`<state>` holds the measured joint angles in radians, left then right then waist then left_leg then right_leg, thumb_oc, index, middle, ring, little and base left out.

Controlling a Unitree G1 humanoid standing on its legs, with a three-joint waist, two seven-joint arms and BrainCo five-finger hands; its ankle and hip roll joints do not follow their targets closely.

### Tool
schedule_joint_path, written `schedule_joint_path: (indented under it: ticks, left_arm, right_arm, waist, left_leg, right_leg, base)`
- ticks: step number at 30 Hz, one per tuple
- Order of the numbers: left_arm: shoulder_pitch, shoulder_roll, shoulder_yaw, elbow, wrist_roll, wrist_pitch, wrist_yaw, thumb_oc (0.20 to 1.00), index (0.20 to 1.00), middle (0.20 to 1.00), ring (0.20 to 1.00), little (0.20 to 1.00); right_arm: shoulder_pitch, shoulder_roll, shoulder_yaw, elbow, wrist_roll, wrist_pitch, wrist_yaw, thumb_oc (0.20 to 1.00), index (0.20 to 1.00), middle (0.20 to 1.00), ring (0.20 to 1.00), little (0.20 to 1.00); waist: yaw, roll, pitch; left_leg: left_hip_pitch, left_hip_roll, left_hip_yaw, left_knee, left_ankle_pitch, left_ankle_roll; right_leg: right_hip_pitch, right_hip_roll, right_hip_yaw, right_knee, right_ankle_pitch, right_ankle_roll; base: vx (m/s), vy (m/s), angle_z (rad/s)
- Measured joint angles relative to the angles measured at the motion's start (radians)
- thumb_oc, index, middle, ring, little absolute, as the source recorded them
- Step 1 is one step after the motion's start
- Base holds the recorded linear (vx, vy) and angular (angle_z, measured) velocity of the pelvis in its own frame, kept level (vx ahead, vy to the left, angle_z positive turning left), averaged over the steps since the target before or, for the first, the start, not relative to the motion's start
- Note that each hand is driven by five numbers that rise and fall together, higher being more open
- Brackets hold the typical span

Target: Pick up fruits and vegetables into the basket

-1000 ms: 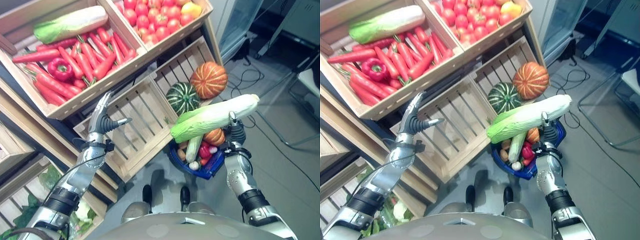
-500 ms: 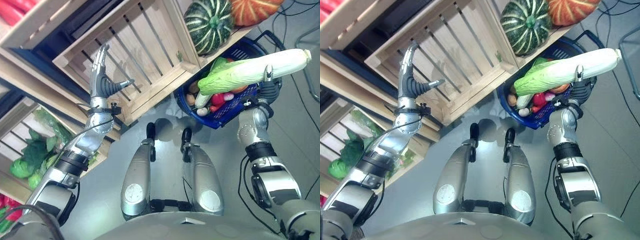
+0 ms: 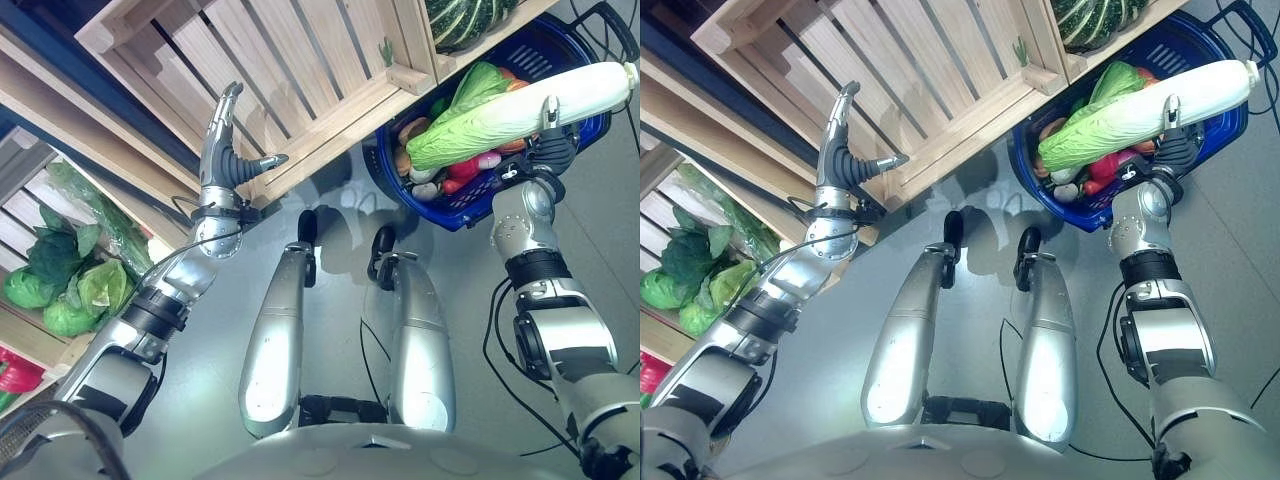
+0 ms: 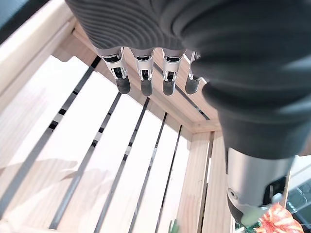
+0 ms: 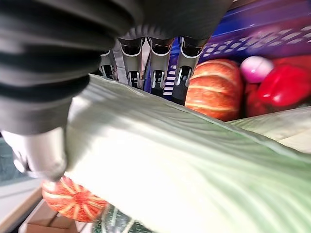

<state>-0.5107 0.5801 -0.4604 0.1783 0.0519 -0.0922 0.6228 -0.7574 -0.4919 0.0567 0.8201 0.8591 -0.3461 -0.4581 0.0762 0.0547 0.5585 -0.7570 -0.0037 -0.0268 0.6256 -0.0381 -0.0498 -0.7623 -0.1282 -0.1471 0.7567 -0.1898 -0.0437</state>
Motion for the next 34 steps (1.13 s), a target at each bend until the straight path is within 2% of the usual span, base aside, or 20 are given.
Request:
schedule_joint_path:
  ticks: [6, 12, 15, 22, 25, 28, 31, 34]
  left_arm:
    - [0.004, 0.001, -0.003, -0.002, -0.015, -0.037, -0.053, 1.000, 1.000, 1.000, 1.000, 1.000]
    - [0.062, 0.011, -0.002, -0.006, -0.031, -0.068, -0.095, 1.000, 1.000, 1.000, 1.000, 1.000]
    - [0.096, 0.018, -0.003, -0.006, -0.032, -0.074, -0.116, 1.000, 1.000, 1.000, 1.000, 1.000]
    - [0.116, 0.028, 0.001, -0.005, -0.051, -0.082, -0.159, 1.000, 1.000, 1.000, 1.000, 1.000]
    - [0.149, 0.034, 0.007, -0.003, -0.051, -0.066, -0.213, 1.000, 1.000, 1.000, 1.000, 1.000]
    - [0.221, 0.052, 0.007, -0.003, -0.049, -0.049, -0.266, 1.000, 1.000, 1.000, 1.000, 1.000]
    - [0.324, 0.055, 0.006, 0.022, -0.049, -0.035, -0.304, 1.000, 1.000, 1.000, 1.000, 1.000]
    - [0.378, 0.039, 0.007, 0.089, -0.049, -0.028, -0.326, 1.000, 1.000, 1.000, 1.000, 1.000]
  right_arm:
    - [-0.004, 0.001, 0.000, 0.009, -0.019, 0.016, -0.004, 1.000, 1.000, 1.000, 1.000, 1.000]
    - [0.056, -0.004, -0.004, 0.020, -0.046, 0.036, -0.018, 1.000, 1.000, 1.000, 1.000, 1.000]
    - [0.100, -0.005, -0.018, 0.019, -0.064, 0.047, -0.021, 1.000, 1.000, 1.000, 1.000, 1.000]
    - [0.125, -0.016, -0.045, 0.013, -0.122, 0.081, -0.061, 1.000, 1.000, 1.000, 1.000, 1.000]
    - [0.181, -0.006, -0.044, -0.043, -0.155, 0.086, -0.051, 1.000, 1.000, 1.000, 1.000, 1.000]
    - [0.282, 0.026, -0.048, -0.083, -0.161, 0.086, -0.008, 1.000, 1.000, 1.000, 1.000, 1.000]
    - [0.446, 0.114, -0.052, -0.121, -0.175, 0.080, 0.033, 1.000, 1.000, 1.000, 1.000, 1.000]
    - [0.561, 0.197, -0.033, -0.125, -0.178, 0.074, 0.057, 1.000, 1.000, 1.000, 1.000, 1.000]
  waist:
    - [0.004, -0.004, 0.003]
    - [-0.001, -0.006, 0.003]
    - [-0.001, -0.008, 0.002]
    - [-0.004, -0.016, -0.002]
    - [-0.003, -0.033, -0.015]
    - [-0.014, -0.070, -0.089]
    - [-0.030, -0.116, -0.206]
    - [-0.047, -0.130, -0.282]
  left_leg:
    - [0.024, 0.000, 0.000, -0.002, -0.003, 0.004]
    - [0.194, 0.002, 0.001, -0.079, -0.010, 0.007]
    - [0.300, 0.003, -0.001, -0.156, -0.002, 0.008]
    - [0.498, 0.004, 0.005, -0.363, 0.053, 0.024]
    - [0.615, 0.004, 0.023, -0.467, 0.068, 0.031]
    - [0.661, 0.005, 0.028, -0.529, 0.073, 0.036]
    - [0.729, 0.004, 0.043, -0.600, 0.073, 0.037]
    - [0.786, 0.003, 0.053, -0.646, 0.072, 0.039]
  right_leg:
    - [0.029, 0.001, -0.001, -0.006, -0.001, 0.008]
    - [0.199, 0.007, -0.001, -0.095, -0.003, 0.016]
    - [0.307, 0.023, 0.004, -0.177, 0.009, 0.025]
    - [0.501, 0.043, 0.010, -0.392, 0.078, 0.042]
    - [0.612, 0.055, 0.023, -0.501, 0.103, 0.056]
    - [0.659, 0.057, 0.025, -0.577, 0.119, 0.066]
    - [0.738, 0.064, 0.028, -0.682, 0.139, 0.076]
    - [0.798, 0.067, 0.038, -0.749, 0.154, 0.080]
  base:
    - [0.10, -0.003, 0.02]
    - [0.11, -0.003, -0.01]
    - [0.11, -0.006, -0.02]
    - [0.10, 0.027, -0.05]
    - [0.11, 0.062, -0.15]
    - [0.08, 0.035, -0.06]
    - [0.05, 0.022, -0.10]
    - [0.04, 0.027, -0.13]
